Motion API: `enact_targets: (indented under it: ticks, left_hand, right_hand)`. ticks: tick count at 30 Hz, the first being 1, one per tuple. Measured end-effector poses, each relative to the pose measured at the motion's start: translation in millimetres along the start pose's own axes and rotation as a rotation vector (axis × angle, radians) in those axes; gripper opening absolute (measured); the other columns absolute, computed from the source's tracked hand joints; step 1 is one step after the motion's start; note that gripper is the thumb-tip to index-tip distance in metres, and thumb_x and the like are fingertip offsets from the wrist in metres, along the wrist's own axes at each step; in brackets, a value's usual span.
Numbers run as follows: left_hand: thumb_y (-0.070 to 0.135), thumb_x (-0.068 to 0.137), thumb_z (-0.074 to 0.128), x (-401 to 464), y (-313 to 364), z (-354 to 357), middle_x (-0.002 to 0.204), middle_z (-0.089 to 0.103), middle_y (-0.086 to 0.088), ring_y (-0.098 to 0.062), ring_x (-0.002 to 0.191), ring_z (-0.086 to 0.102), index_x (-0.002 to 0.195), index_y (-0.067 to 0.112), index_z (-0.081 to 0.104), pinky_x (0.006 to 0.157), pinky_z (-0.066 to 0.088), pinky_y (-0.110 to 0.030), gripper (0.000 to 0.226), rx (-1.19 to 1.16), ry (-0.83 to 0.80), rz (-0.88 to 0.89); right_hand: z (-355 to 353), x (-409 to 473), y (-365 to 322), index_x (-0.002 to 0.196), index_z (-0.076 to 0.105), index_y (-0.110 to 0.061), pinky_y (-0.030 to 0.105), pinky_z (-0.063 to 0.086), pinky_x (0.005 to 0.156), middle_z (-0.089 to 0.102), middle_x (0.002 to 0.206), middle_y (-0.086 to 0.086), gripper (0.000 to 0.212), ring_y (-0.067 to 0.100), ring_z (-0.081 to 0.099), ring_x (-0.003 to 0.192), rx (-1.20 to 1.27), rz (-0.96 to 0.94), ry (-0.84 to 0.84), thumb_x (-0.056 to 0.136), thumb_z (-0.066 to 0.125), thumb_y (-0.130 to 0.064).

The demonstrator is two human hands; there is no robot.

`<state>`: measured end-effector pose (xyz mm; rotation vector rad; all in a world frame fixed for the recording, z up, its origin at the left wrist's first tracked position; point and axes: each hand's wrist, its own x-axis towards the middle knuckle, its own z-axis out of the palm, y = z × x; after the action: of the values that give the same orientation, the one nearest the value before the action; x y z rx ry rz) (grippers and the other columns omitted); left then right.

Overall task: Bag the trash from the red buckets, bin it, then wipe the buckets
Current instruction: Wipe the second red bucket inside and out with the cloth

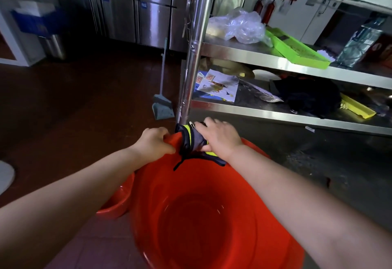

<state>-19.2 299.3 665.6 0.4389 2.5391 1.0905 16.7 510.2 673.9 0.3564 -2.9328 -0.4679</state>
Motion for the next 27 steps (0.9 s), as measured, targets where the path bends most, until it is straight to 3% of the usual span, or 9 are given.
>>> enact_targets:
  ticks: [7, 13, 21, 27]
  left_hand:
    - [0.022, 0.07, 0.077, -10, -6, 13, 0.093, 0.062, -0.008, -0.025, 0.082, 0.064, 0.092, 0.023, 0.06, 0.067, 0.057, -0.036, 0.028, -0.207, 0.066, -0.136]
    - [0.024, 0.067, 0.079, -17, -6, 26, 0.092, 0.064, -0.006, -0.024, 0.08, 0.065, 0.083, 0.026, 0.059, 0.069, 0.055, -0.034, 0.026, -0.37, 0.15, -0.225]
    - [0.024, 0.068, 0.08, -25, -1, 35, 0.094, 0.065, -0.008, -0.025, 0.081, 0.064, 0.076, 0.027, 0.054, 0.077, 0.054, -0.037, 0.028, -0.468, 0.209, -0.213]
    - [0.024, 0.069, 0.079, -44, 2, 38, 0.097, 0.066, -0.011, -0.031, 0.091, 0.063, 0.079, 0.024, 0.056, 0.087, 0.053, -0.046, 0.025, -0.517, 0.239, -0.237]
  right_hand:
    - [5, -12, 19, 0.133, 0.04, -0.022, 0.037, 0.044, 0.073, 0.053, 0.111, 0.008, 0.075, 0.029, 0.056, 0.099, -0.028, 0.131, -0.014, 0.071, 0.073, -0.05]
    - [5, -56, 48, 0.133, 0.039, -0.022, 0.034, 0.041, 0.068, 0.052, 0.109, 0.01, 0.074, 0.031, 0.057, 0.095, -0.051, 0.388, -0.093, 0.073, 0.068, -0.055]
    - [-3, -116, 46, 0.14, 0.028, -0.018, 0.032, 0.037, 0.062, 0.048, 0.117, 0.015, 0.075, 0.029, 0.055, 0.095, -0.029, 0.665, -0.193, 0.082, 0.065, -0.047]
    - [-11, -157, 31, 0.15, 0.008, -0.024, 0.032, 0.04, 0.06, 0.041, 0.127, 0.017, 0.082, 0.03, 0.055, 0.1, -0.051, 0.835, -0.255, 0.089, 0.059, -0.041]
